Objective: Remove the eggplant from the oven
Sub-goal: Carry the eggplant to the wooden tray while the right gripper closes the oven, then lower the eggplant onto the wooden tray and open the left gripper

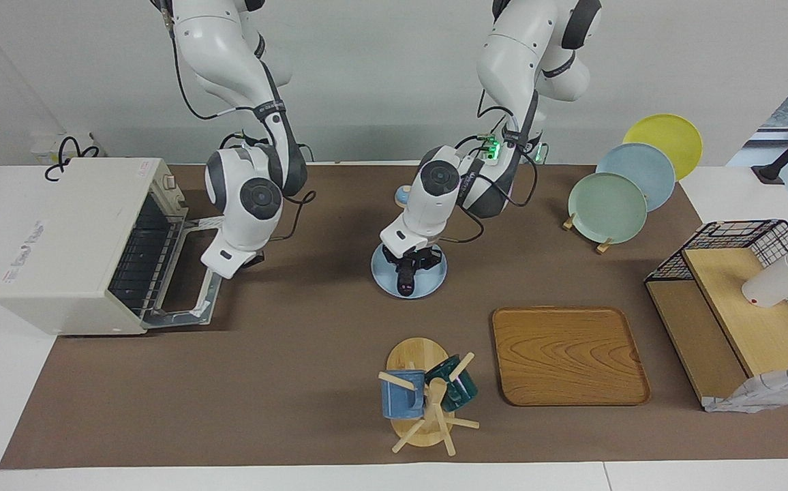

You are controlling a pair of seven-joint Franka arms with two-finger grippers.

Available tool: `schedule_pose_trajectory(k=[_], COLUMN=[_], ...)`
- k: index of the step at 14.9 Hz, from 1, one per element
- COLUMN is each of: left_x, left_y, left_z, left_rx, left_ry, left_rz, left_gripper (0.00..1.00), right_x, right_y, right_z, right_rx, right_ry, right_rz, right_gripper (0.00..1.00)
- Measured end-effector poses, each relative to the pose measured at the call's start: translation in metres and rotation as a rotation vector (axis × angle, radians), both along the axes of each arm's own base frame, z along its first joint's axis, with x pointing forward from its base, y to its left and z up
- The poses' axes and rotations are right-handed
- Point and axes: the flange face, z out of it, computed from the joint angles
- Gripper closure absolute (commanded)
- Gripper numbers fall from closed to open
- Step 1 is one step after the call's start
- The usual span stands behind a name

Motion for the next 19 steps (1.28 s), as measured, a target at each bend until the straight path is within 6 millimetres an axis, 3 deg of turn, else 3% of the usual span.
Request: schedule_pose_trajectory(k=[3, 5, 8, 10, 12, 16, 17, 19], left_x=[0.008, 0.025, 0.069, 0.100, 0.128, 0.173, 0.186, 0.211], left_y=[0.006, 0.023, 0.076, 0.122, 0.173, 0.278, 0.294, 0.307], left_z=[0.022, 0.053, 0.113, 0.136, 0.137, 0.113, 0.107, 0.087], left_rx=[-0.002, -0.006, -0.006, -0.003, 0.000, 0.038, 0.039, 0.043], left_ry=[-0.005, -0.006, 0.007, 0.017, 0.008, -0.007, -0.012, -0.034], left_rz=[0.017, 0.049, 0.134, 0.203, 0.245, 0.239, 0.246, 0.253], left_gripper=[1.00, 1.00, 1.00, 1.00, 1.00, 1.00, 1.00, 1.00], right_x=[-0.002, -0.006, -0.010, -0.013, -0.020, -0.034, -0.035, -0.034], right_y=[-0.048, -0.075, -0.094, -0.094, -0.097, -0.106, -0.110, -0.113], right_z=[0.064, 0.083, 0.094, 0.104, 0.115, 0.144, 0.145, 0.130], right_rx=[0.018, 0.024, 0.036, 0.056, 0.074, 0.214, 0.262, 0.314], right_ry=[-0.025, -0.025, -0.025, -0.038, -0.029, -0.053, -0.070, -0.109], right_rz=[0.008, 0.008, 0.001, -0.008, -0.034, -0.135, -0.161, -0.188], right_gripper=[1.00, 1.00, 1.00, 1.00, 1.00, 1.00, 1.00, 1.00])
